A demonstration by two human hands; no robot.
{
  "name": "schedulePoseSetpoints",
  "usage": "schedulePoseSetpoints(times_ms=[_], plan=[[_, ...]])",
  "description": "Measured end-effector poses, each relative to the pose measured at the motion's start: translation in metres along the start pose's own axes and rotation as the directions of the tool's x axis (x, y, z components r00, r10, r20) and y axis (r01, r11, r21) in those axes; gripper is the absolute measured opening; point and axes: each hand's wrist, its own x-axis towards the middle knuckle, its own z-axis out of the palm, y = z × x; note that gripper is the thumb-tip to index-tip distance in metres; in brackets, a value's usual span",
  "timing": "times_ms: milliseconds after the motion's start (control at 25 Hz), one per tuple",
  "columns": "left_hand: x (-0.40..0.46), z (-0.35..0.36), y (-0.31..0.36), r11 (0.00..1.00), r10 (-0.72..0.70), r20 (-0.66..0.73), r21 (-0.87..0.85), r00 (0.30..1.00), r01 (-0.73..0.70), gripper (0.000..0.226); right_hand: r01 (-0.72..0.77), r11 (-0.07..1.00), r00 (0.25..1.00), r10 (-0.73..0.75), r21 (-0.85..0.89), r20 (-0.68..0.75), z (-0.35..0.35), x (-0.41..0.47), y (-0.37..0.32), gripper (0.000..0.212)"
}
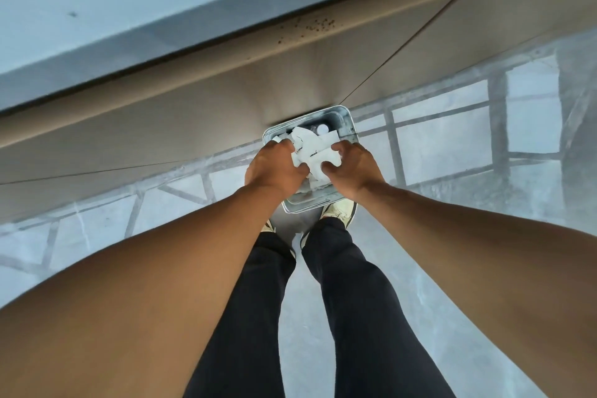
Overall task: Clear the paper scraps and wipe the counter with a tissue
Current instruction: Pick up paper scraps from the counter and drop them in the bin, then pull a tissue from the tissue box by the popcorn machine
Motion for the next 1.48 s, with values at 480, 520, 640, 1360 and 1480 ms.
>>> schedulePoseSetpoints(times_ms=[480, 520, 640, 1360, 1480], plan=[[-0.098, -0.091, 0.034, 0.978, -0.112, 0.118, 0.186, 0.987, 0.089, 0.077, 0.1, 0.994, 0.99, -0.096, -0.042, 0.1, -0.102, -0.099, -0.057, 0.064], [-0.11, -0.099, 0.039, 0.977, -0.1, 0.105, 0.198, 0.989, 0.077, 0.077, 0.1, 0.994, 0.989, -0.094, -0.051, 0.11, -0.111, -0.111, -0.059, 0.065], [-0.145, -0.117, 0.053, 0.971, -0.067, 0.082, 0.236, 0.994, 0.046, 0.076, 0.111, 0.992, 0.99, -0.104, -0.067, 0.095, -0.134, -0.139, -0.062, 0.067], [-0.245, -0.223, 0.131, 0.855, 0.337, -0.04, 0.431, 0.941, -0.288, 0.084, 0.026, 0.986, 0.966, -0.067, -0.163, -0.252, -0.258, -0.278, -0.098, 0.078], [-0.253, -0.248, 0.157, 0.754, 0.479, -0.036, 0.53, 0.877, -0.389, 0.08, 0.006, 0.986, 0.944, -0.059, -0.164, -0.323, -0.289, -0.293, -0.089, 0.081]])
